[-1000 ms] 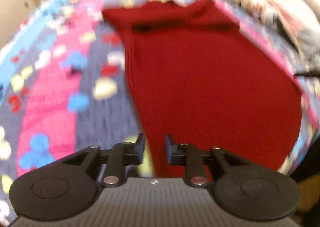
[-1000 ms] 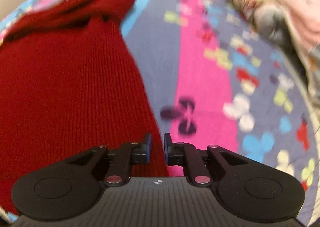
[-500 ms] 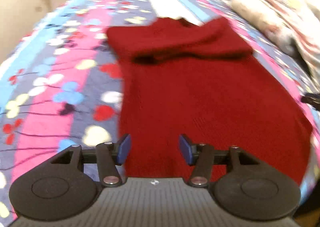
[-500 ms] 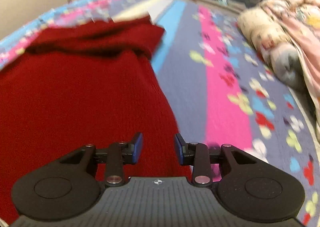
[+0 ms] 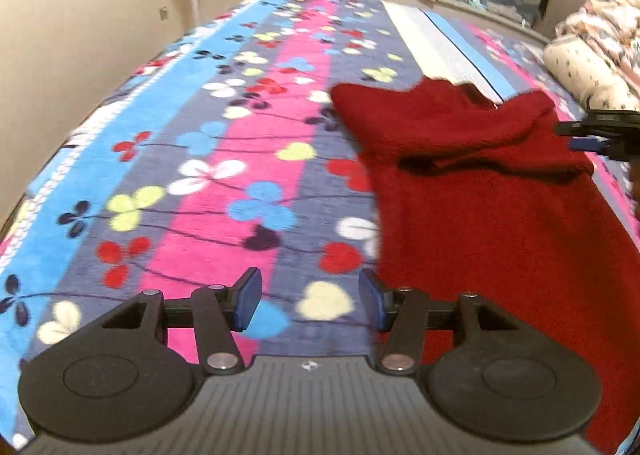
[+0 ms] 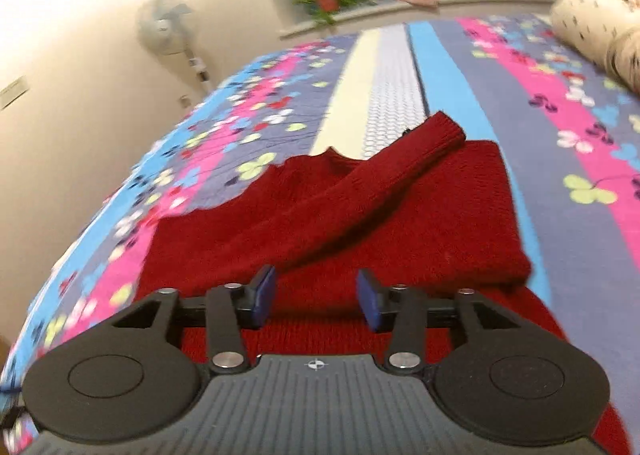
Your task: Fold small clothes
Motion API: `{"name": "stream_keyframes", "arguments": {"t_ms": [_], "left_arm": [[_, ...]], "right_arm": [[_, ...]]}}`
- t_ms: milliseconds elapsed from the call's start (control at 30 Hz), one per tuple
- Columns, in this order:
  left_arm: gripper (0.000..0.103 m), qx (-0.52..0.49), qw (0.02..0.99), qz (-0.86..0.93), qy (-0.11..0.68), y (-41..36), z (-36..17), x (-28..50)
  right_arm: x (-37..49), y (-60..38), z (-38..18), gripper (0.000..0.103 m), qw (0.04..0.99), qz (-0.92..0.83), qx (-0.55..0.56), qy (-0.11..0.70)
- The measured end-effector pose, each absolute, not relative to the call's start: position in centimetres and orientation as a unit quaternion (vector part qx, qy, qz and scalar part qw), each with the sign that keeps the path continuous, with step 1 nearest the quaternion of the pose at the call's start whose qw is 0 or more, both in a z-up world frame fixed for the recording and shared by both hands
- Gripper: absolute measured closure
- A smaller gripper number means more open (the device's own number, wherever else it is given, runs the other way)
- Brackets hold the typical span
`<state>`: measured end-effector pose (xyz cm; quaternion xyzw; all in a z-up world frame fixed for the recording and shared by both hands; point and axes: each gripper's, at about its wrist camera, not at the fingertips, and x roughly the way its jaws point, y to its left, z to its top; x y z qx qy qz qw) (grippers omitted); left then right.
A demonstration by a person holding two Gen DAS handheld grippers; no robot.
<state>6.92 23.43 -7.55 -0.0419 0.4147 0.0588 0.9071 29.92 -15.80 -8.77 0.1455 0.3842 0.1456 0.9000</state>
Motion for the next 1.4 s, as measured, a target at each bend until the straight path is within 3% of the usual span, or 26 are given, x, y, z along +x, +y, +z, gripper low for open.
{"name": "stream_keyframes", "arguments": {"t_ms": [167,200,233,267,367,400,533,667,833,1000,1100,1233,1267,1300,1333,1367,1400], "left_arm": [[0.044,-0.073,0.909,0.089,0.400,28.4,-7.0,4.6],[0.044,-0.077,0.909,0.101,0.397,29.4,-6.9,4.2],[0.044,-0.079,0.909,0.114,0.393,30.1,-6.8,3.9],[0.044,-0.079,0.909,0.123,0.391,30.8,-6.7,3.6],[0.044,-0.090,0.909,0.147,0.380,32.4,-6.2,3.2],[0.044,-0.096,0.909,0.151,0.376,32.7,-6.1,3.2],[0.044,-0.104,0.911,0.149,0.371,32.9,-5.8,3.1],[0.044,-0.101,0.909,0.142,0.379,32.6,-6.1,3.3],[0.044,-0.102,0.910,0.136,0.378,32.3,-6.1,3.1],[0.044,-0.104,0.913,0.129,0.374,32.0,-5.8,3.1],[0.044,-0.106,0.912,0.132,0.375,32.2,-5.9,3.2],[0.044,-0.099,0.910,0.133,0.380,31.9,-6.1,3.7],[0.044,-0.097,0.910,0.133,0.382,31.7,-6.1,3.8],[0.044,-0.093,0.909,0.132,0.384,31.4,-6.2,4.0],[0.044,-0.091,0.909,0.130,0.385,31.2,-6.2,4.1],[0.044,-0.087,0.909,0.129,0.386,30.9,-6.3,4.3],[0.044,-0.085,0.909,0.128,0.387,30.7,-6.3,4.4]], "right_arm": [[35.9,-14.1,-12.5,0.053,0.892,0.066,0.177,0.410],[36.6,-13.9,-13.1,0.057,0.893,0.047,0.183,0.408],[37.0,-13.2,-13.1,0.084,0.898,0.031,0.182,0.399],[36.9,-12.1,-12.8,0.094,0.907,0.018,0.168,0.386],[35.4,-5.4,-9.8,0.095,0.953,0.014,0.081,0.290],[34.5,-2.3,-8.6,0.102,0.961,0.060,0.063,0.264],[26.2,10.0,-3.3,0.103,0.884,0.428,0.028,0.185],[20.2,13.9,-1.0,0.098,0.841,0.522,0.014,0.143],[23.6,8.8,-7.1,0.065,0.914,0.318,0.013,0.251],[27.1,-1.1,-12.9,0.061,0.951,0.107,-0.024,0.288],[26.9,-2.7,-15.0,0.059,0.929,0.170,-0.105,0.310],[25.2,-0.7,-17.7,0.041,0.876,0.264,-0.284,0.288],[25.1,-0.1,-18.4,0.041,0.867,0.261,-0.326,0.273],[25.2,0.1,-18.5,0.043,0.860,0.265,-0.346,0.265],[25.0,0.2,-18.2,0.073,0.853,0.274,-0.356,0.265],[25.4,0.0,-17.7,0.094,0.846,0.277,-0.365,0.272],[26.2,-0.8,-16.6,0.093,0.849,0.279,-0.360,0.267]]}}
